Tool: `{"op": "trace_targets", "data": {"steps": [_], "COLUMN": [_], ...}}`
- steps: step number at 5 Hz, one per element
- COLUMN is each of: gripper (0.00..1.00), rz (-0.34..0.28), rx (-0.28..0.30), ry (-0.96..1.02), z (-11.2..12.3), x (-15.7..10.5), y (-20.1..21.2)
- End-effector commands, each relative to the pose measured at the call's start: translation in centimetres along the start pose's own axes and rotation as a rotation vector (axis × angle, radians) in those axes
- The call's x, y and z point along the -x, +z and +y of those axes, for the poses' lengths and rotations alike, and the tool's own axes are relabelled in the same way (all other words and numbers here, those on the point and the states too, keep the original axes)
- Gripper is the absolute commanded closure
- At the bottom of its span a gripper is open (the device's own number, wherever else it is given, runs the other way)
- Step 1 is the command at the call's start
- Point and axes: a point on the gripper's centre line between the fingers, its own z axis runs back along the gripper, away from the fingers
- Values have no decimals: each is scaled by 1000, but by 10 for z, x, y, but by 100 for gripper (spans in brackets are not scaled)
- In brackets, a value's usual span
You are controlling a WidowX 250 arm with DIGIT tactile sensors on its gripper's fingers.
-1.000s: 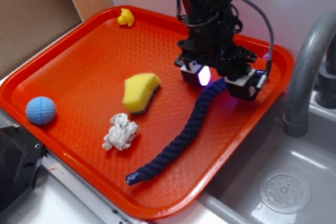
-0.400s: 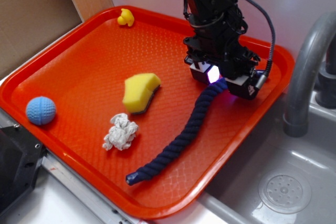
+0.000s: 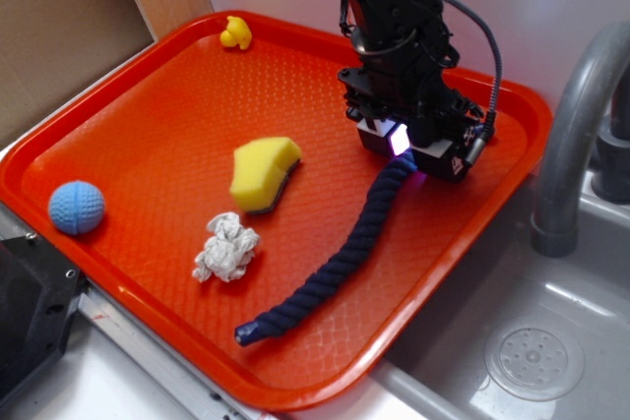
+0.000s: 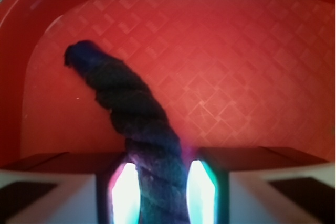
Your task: Grab the blue rope.
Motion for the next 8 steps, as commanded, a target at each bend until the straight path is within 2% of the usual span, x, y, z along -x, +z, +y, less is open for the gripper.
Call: {"op": "trace_targets", "data": {"steps": [1,2,3,4,6,7,8], "gripper": [100,100,100,100,100,100,100], "rz": [-18,-26,-46,-88,-111,-118,-94], "rx": [-41,-73,-164,-185,-164,-167,-188], "ry": [-22,-30,38,132,313,398,460], "z": [1,6,21,40,82,99,107], "x": [-1,-8,-10,-2,33,46,47], "y": [10,36,87,140,245,271,263]}}
